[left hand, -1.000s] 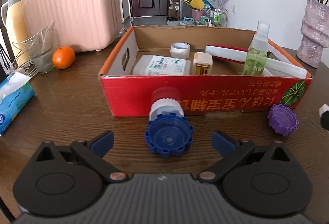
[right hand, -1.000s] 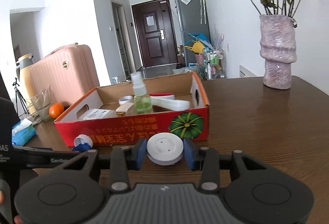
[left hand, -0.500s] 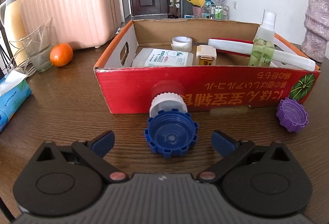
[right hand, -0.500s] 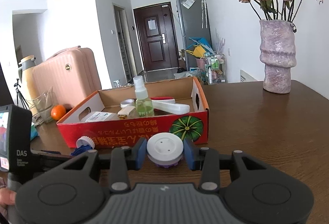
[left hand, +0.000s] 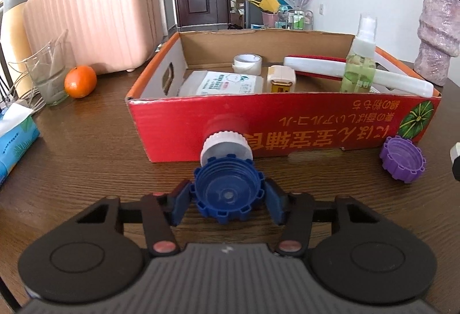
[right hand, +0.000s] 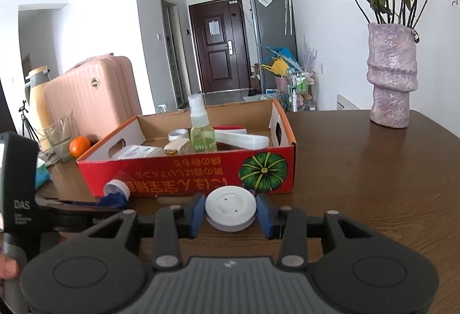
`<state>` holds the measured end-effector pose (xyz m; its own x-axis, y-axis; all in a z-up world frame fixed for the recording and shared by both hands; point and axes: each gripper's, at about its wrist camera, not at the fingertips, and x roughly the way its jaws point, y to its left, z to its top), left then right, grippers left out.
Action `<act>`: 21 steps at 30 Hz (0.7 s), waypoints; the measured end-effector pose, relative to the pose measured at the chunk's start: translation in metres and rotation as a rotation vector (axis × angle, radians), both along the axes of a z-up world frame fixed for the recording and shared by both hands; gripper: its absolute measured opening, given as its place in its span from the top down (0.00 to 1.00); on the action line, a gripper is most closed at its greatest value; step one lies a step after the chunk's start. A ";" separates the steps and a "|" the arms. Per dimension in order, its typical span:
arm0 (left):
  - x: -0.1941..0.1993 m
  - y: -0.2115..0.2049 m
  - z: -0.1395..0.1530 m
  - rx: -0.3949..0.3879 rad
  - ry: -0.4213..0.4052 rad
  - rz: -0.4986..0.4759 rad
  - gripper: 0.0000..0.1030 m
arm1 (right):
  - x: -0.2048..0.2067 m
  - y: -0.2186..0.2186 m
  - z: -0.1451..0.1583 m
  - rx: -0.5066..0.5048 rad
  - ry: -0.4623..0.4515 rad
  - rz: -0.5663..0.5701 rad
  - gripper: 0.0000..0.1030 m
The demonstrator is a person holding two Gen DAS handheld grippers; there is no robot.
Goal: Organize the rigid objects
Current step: 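Close the left tool on the blue cap while the right tool holds the white lid, then carry the blue cap and white lid up toward the box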
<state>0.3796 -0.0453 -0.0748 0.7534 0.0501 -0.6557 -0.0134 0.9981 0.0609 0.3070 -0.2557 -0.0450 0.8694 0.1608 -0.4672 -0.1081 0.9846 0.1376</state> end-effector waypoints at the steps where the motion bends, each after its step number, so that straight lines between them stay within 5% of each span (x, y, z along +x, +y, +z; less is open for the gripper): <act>1: -0.001 0.001 0.000 0.004 -0.001 0.008 0.46 | 0.001 0.000 -0.001 -0.005 0.004 -0.001 0.63; 21: -0.081 0.017 0.043 -0.070 -0.129 -0.016 0.47 | -0.037 0.019 0.007 -0.023 -0.046 0.051 0.63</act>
